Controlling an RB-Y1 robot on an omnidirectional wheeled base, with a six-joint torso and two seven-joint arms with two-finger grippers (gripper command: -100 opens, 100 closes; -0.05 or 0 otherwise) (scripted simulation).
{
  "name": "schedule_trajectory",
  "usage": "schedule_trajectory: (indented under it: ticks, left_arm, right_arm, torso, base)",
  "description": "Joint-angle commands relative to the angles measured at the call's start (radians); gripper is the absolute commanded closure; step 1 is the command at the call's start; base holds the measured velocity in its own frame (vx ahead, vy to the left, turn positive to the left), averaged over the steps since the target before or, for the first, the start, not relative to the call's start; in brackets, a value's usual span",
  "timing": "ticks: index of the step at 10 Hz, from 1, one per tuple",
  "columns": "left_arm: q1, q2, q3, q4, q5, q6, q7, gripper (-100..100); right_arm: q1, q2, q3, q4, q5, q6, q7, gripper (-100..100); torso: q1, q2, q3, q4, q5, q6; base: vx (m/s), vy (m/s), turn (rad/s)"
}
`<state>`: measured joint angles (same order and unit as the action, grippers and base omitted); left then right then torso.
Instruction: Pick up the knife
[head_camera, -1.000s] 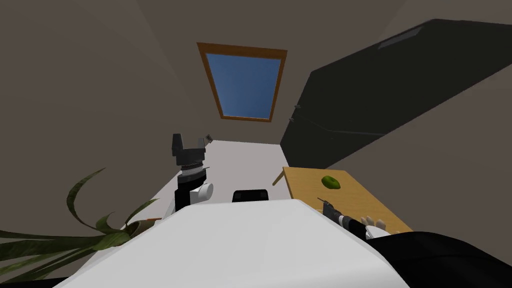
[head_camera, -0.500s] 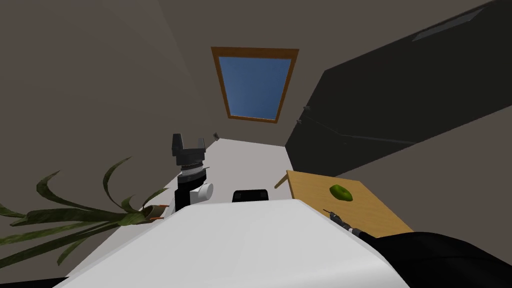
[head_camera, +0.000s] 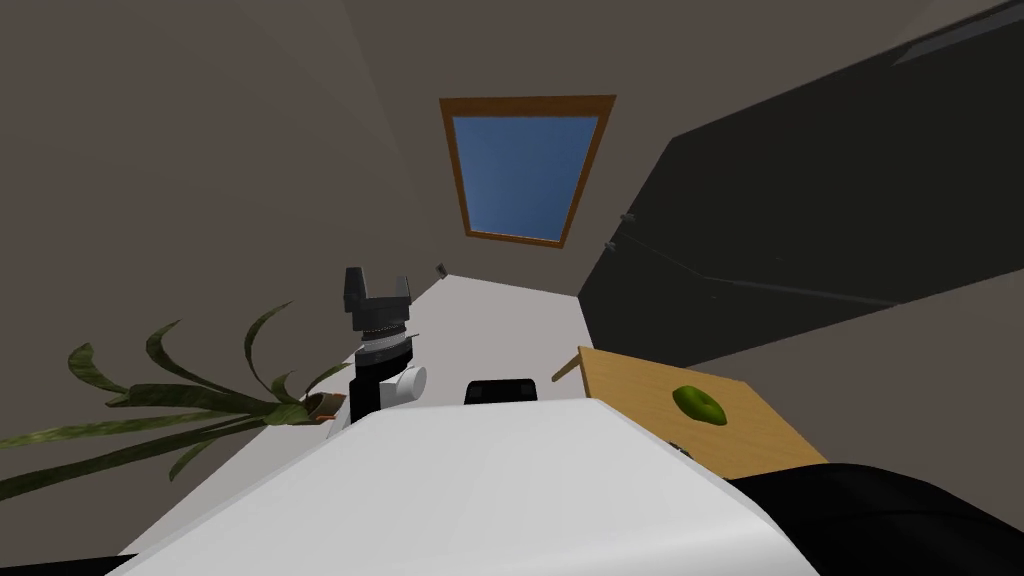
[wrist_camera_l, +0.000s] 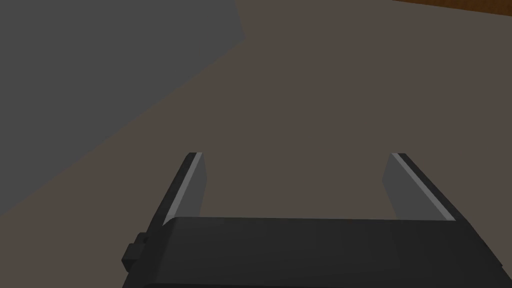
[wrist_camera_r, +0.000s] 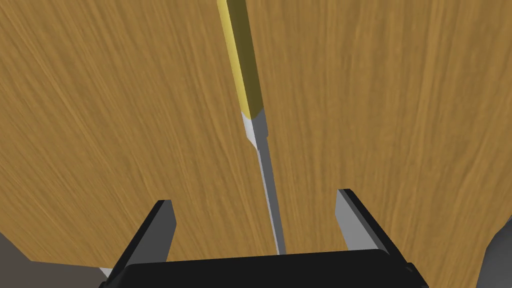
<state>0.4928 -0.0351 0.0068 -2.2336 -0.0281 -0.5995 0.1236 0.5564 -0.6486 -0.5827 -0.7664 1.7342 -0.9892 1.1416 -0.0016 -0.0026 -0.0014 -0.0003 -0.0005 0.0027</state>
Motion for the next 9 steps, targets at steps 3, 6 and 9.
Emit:
schedule_trajectory:
  ticks: [3,6,9]
  left_arm:
    - [0.000,0.000,0.000,0.000,0.000,0.000,0.000,0]
    - [0.000,0.000,0.000,0.000,0.000,0.000,0.000,0]
    - [0.000,0.000,0.000,0.000,0.000,0.000,0.000,0]
  right_arm:
    - [0.010,0.000,-0.019,0.064,0.066,-0.028,0.055,-100]
    - [0.001,-0.009,-0.023,0.094,0.074,-0.036,0.073,0]
    - [-0.020,-0.043,0.082,0.047,0.057,0.011,-0.022,-100]
  torso:
    - [-0.001,0.000,0.000,0.000,0.000,-0.001]
    - [-0.001,0.000,0.000,0.000,0.000,0.000]
    - [-0.001,0.003,0.002,0.001,0.000,0.000]
  base:
    - [0.007,-0.022,0.200]
    - [0.005,-0.020,0.073]
    - [-0.053,-0.021,-0.016]
